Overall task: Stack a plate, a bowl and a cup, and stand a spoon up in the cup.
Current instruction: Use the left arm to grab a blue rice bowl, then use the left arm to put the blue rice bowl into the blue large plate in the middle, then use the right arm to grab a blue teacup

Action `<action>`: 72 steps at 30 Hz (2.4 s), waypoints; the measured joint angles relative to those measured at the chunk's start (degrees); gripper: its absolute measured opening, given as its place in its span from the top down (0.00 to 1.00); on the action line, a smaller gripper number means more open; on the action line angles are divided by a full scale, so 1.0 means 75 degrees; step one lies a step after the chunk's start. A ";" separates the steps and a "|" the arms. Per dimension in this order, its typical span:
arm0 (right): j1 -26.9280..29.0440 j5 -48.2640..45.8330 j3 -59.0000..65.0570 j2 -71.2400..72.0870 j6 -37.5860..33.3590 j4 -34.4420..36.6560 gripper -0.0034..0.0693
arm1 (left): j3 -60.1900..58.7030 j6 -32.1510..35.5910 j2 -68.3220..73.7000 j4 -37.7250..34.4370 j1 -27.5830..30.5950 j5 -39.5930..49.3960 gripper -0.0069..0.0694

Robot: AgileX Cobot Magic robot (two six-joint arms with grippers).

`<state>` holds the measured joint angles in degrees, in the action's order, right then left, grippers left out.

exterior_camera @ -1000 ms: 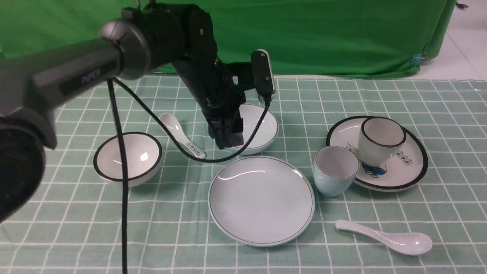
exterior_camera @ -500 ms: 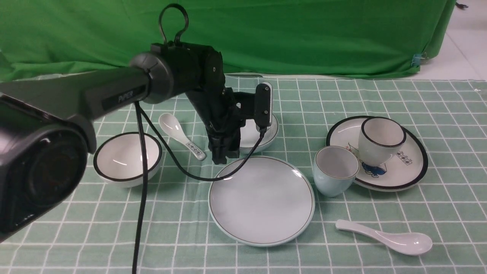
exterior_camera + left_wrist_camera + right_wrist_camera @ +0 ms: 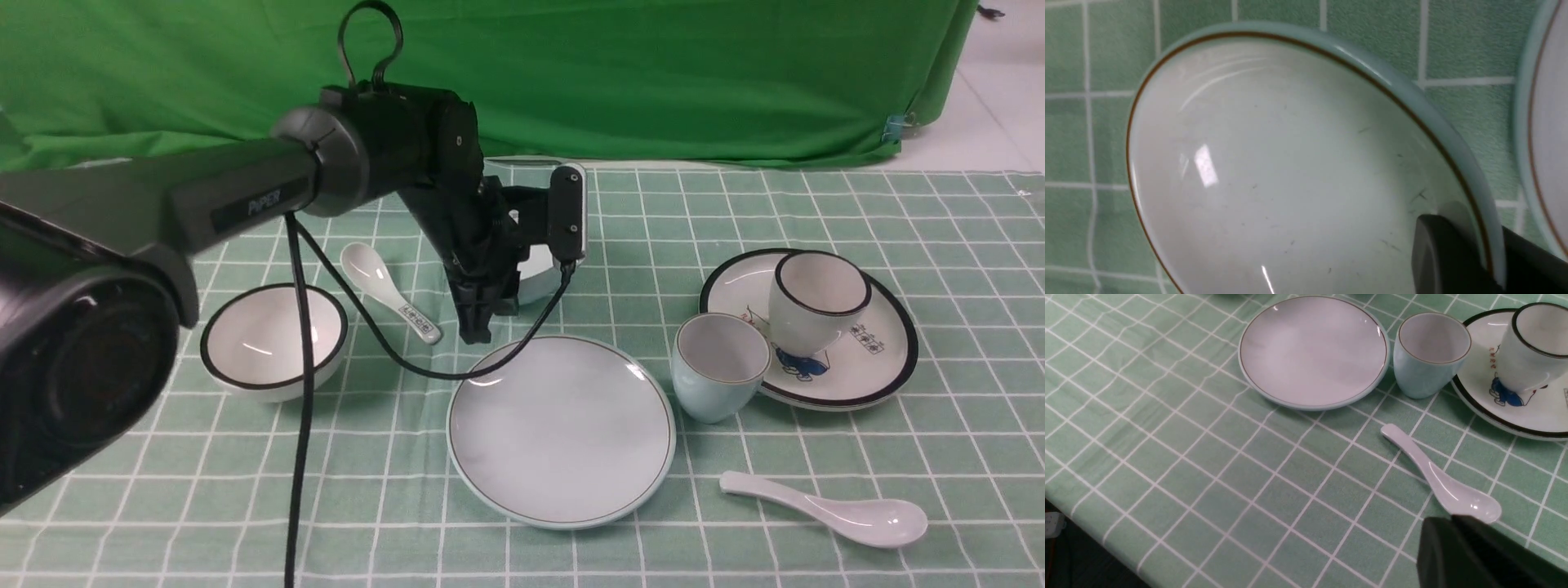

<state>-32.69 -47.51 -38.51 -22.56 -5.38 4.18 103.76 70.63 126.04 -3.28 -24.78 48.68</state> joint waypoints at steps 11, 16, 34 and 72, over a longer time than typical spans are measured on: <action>0.0000 0.0125 0.0000 0.0000 -0.0281 0.0000 0.86 | -0.1459 -0.2573 -0.1832 0.0976 -0.1563 0.1288 0.87; 0.0000 0.0229 0.0000 0.0000 -0.0382 0.0000 0.86 | -0.2492 -0.3205 -0.1948 0.1422 -0.2193 0.0730 0.87; 0.0000 0.0318 0.0000 -0.0076 -0.0194 0.0000 0.74 | -0.3171 -0.3080 -0.2023 0.0587 -0.2335 -0.0137 0.70; 0.0680 -0.1063 -0.6819 -1.1931 -0.2830 0.0015 0.51 | -0.8361 -0.7361 -1.2648 -0.0179 -0.2335 -0.1980 0.91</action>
<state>-27.59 -55.48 -89.66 -112.05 -26.60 4.29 41.06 15.42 31.18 -4.62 -42.30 33.83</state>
